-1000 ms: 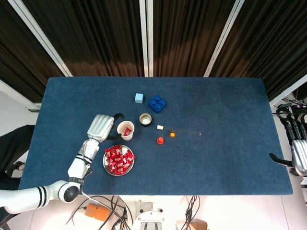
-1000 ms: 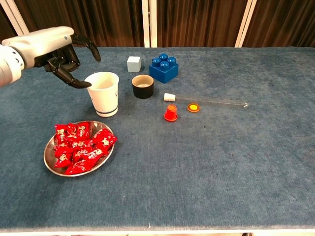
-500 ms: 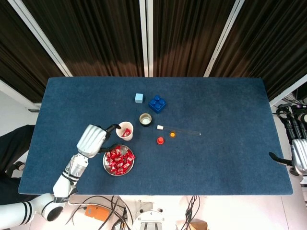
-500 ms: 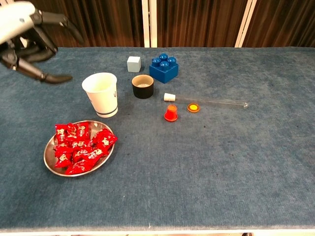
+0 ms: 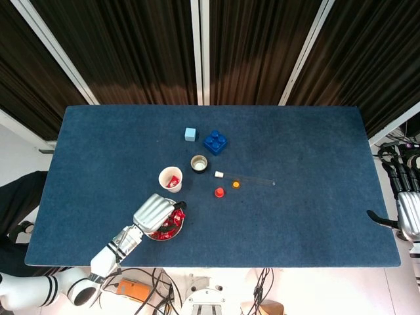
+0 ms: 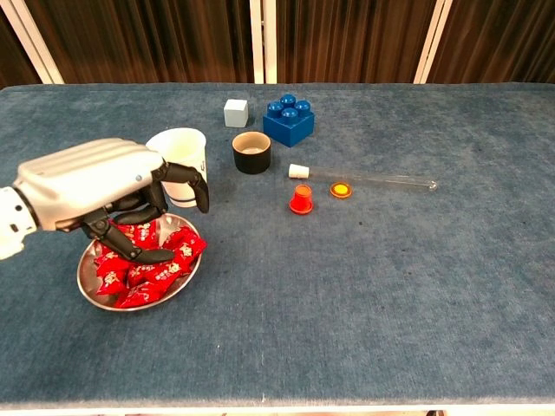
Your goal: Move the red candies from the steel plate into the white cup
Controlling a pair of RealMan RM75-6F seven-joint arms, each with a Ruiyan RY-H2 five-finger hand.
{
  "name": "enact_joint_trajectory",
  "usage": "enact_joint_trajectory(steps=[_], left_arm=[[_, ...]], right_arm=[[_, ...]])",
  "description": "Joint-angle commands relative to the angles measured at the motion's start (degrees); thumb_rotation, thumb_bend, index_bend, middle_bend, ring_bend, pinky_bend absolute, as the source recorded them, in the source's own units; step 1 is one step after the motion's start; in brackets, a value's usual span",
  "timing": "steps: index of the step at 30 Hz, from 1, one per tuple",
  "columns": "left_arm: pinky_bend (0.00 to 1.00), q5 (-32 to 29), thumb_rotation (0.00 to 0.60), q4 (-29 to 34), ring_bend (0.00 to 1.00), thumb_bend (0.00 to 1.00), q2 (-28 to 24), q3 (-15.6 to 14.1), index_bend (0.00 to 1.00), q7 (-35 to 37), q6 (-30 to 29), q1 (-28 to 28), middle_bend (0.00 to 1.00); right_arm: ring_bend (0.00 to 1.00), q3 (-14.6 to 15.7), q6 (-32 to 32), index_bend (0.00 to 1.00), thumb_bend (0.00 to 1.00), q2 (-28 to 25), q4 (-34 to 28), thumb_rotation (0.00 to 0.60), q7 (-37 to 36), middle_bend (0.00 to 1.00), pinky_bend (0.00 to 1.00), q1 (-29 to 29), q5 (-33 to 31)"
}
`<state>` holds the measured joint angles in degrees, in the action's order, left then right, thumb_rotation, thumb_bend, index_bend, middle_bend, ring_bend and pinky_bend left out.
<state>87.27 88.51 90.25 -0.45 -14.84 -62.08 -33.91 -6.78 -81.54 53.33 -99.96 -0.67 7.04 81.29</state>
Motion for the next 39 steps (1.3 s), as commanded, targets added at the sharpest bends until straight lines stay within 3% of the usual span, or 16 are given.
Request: enact_joint_trajectory(steps=[1,16,39], left_arm=[[0.83,-1.4,0.6,-1.1,0.93,0.19,0.8,0.6,0.38,-0.3,1.4,-0.6,0.92],[0.83,-5.9,0.6,-2.2,0.93,0.2,2.1,1.9,0.38,-4.1,5.0,-1.8,0.92],[0.83,-8.8,0.6,-3.8,0.93,0.26,3.3,1.5,0.45,-9.2,4.6,-1.2,0.92]], right_arm=[[0.0,0.0,0.3,0.0,0.26,0.2,0.2,0.6,0.1,0.03,0.06,0.2,-0.2],[0.0,-0.1,1.2,0.0,0.26,0.8,0.7,0.6,0.2,0.03,0.07,0.5,-1.1],[0.0,0.1,1.1,0.0,0.26,1.0,1.3,0.6,-0.9,0.03,0.07,0.3,-1.2]])
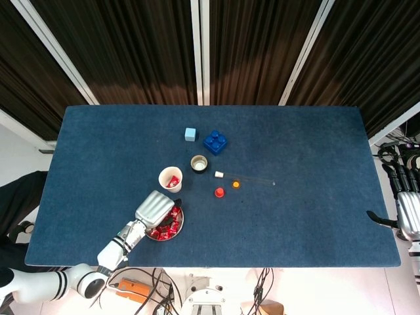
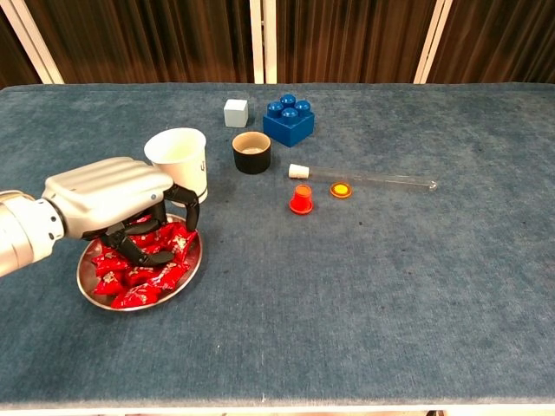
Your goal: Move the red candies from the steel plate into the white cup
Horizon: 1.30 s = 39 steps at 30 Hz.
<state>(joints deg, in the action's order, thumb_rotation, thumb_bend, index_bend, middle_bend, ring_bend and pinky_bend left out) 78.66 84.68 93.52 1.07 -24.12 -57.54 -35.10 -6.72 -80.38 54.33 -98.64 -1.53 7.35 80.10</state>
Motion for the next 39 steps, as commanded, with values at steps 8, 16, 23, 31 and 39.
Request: enact_joint_trajectory(steps=[8,16,23,31,39], left_arm=[[0.83,-0.2,0.6,-0.7,0.93,0.38,0.3,0.0,0.52,1.7,0.6,-0.1,0.92],[0.83,0.5,0.6,1.0,0.93,0.39,-0.9,0.4,0.55,4.0,-0.8,0.4,0.93],[0.83,2.5,0.6,7.2,0.93,0.39,-5.7,2.4,0.55,6.9,-6.0,1.8,0.93],[0.83,0.0,0.6,9.7,0.93,0.39,-8.0,8.2,0.55,8.8,-6.9,0.1,0.93],[0.83,-6.2,0.6,7.7,0.93,0.38,-7.1,11.6,0.55,7.0,-2.9,-3.3,0.93]], right_arm=[[0.0,0.2,-0.2,0.0,0.26,0.0,0.2,0.6,-0.3,0.03,0.07,-0.3,-0.1],[0.0,0.2,-0.1,0.0,0.26,0.2,0.5,0.6,-0.6,0.03,0.07,-0.3,0.0],[0.0,0.1,-0.2,0.0,0.26,0.3,0.9,0.6,-1.0,0.03,0.08,-0.3,0.1],[0.0,0.3,-0.3,0.0,0.26,0.6,1.7,0.6,-1.9,0.03,0.08,-0.7,0.1],[0.0,0.4,-0.7,0.0,0.26,0.7,2.6,0.6,-2.9,0.03,0.08,-1.2,0.1]])
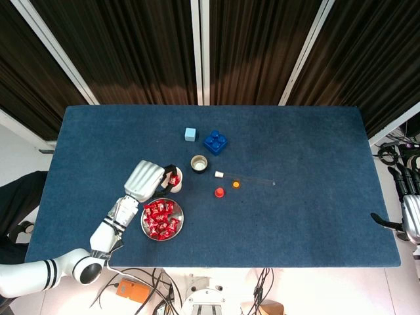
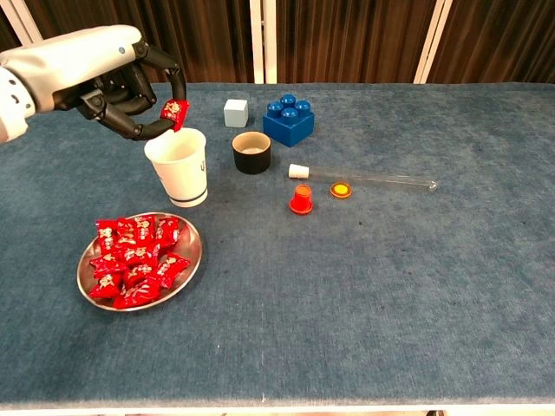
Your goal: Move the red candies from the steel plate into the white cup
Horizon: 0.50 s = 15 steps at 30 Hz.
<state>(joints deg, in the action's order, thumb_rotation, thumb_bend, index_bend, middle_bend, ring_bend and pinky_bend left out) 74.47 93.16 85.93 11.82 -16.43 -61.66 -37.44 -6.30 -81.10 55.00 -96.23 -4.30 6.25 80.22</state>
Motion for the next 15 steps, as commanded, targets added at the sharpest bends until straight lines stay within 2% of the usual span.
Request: enact_joint_trajectory(steps=[1,10,15], left_arm=[[0.83,-2.8,0.6,-1.1,0.93,0.38,0.6,1.1,0.55,-0.8,1.7,-1.2,0.93],[0.83,-7.8,0.6,-3.3,0.93,0.35,1.8,1.0,0.51,-2.8,3.5,-2.5,0.92],[0.83,-9.1,0.6,-3.0,0.93,0.23,1.3,0.7,0.39,-3.1,3.4,-2.5,0.92]], right_arm=[[0.0,0.0,0.0,0.0,0.26,0.0,0.2,0.6,-0.2,0.03,0.08,-0.1,-0.1],[0.0,0.0,0.3,0.0,0.26,0.2,0.7,0.6,-0.6,0.03,0.09,0.0,-0.1],[0.0,0.0,0.4,0.0,0.26,0.1,0.6,0.6,-0.6,0.03,0.1,0.0,-0.1]])
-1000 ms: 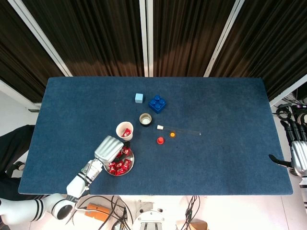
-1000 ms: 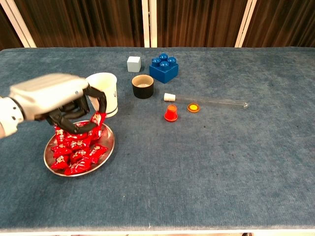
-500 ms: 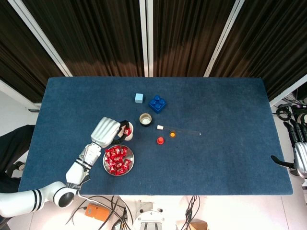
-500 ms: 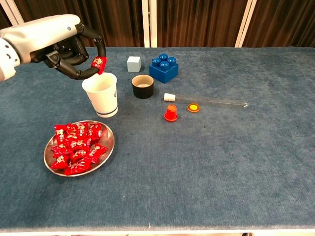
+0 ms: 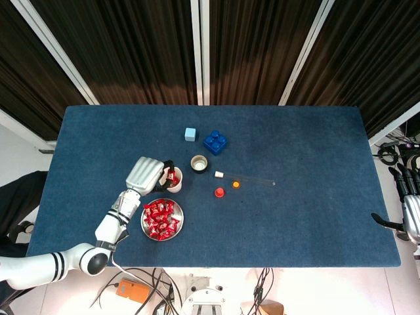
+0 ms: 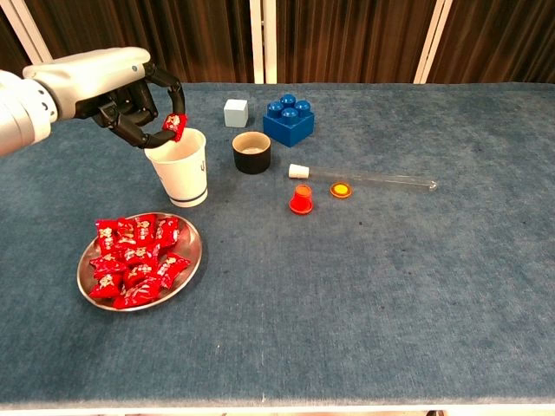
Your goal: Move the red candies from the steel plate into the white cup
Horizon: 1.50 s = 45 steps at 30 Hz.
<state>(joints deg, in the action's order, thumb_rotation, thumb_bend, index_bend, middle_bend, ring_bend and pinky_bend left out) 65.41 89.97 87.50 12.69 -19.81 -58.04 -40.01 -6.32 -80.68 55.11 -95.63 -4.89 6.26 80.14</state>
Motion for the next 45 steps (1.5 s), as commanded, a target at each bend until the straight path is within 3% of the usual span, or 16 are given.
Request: enact_joint_trajectory(steps=[1,11,16,20,28,33,45], left_arm=[[0.83,0.2,0.6,0.4,0.93,0.2,-0.5,-0.3,0.37,0.4,-0.5,0.2,0.92],[0.83,6.7,0.6,4.4,0.92,0.18,-4.3,-2.9,0.36,4.7,-7.9,4.6,0.92],[0.83,11.5,0.6,4.8,0.92,0.18,-5.3,-6.4,0.36,8.7,-14.4,9.7,0.92],[0.83,14.4,0.6,3.4,0.92,0.18,-5.0,-9.6,0.37,9.6,-16.3,12.2,0.92],[0.83,18.5,0.6,-1.0,0.92,0.2,-1.5,-13.0,0.37,8.7,-11.5,11.1,0.92],[0.83,18.0,0.6,-3.4,0.92,0.23,1.0,-12.6,0.38,7.6,-7.4,9.3,0.92],[0.83,10.5,0.6,-3.5,0.92,0.2,4.0,-10.6,0.41,1.4,-2.1,8.1,0.92]], right_arm=[[0.0,0.0,0.0,0.0,0.26,0.0,0.0,0.6,0.0,0.03,0.1,0.0,0.0],[0.0,-0.1,-0.2,0.0,0.26,-0.1,-0.4,0.6,0.0,0.03,0.1,0.0,0.3],[0.0,-0.1,-0.1,0.0,0.26,-0.3,-0.6,0.6,0.1,0.03,0.1,0.2,0.5],[0.0,-0.1,0.2,0.0,0.26,-0.3,-0.9,0.6,0.6,0.03,0.11,0.5,0.8],[0.0,-0.2,0.1,0.0,0.26,-0.5,-2.3,0.6,1.7,0.03,0.11,0.9,1.4],[0.0,-0.2,-0.3,0.0,0.26,-0.7,-2.8,0.6,2.1,0.03,0.11,0.6,1.1],[0.0,0.0,0.4,0.0,0.26,-0.4,-2.4,0.6,1.8,0.03,0.11,0.6,0.6]])
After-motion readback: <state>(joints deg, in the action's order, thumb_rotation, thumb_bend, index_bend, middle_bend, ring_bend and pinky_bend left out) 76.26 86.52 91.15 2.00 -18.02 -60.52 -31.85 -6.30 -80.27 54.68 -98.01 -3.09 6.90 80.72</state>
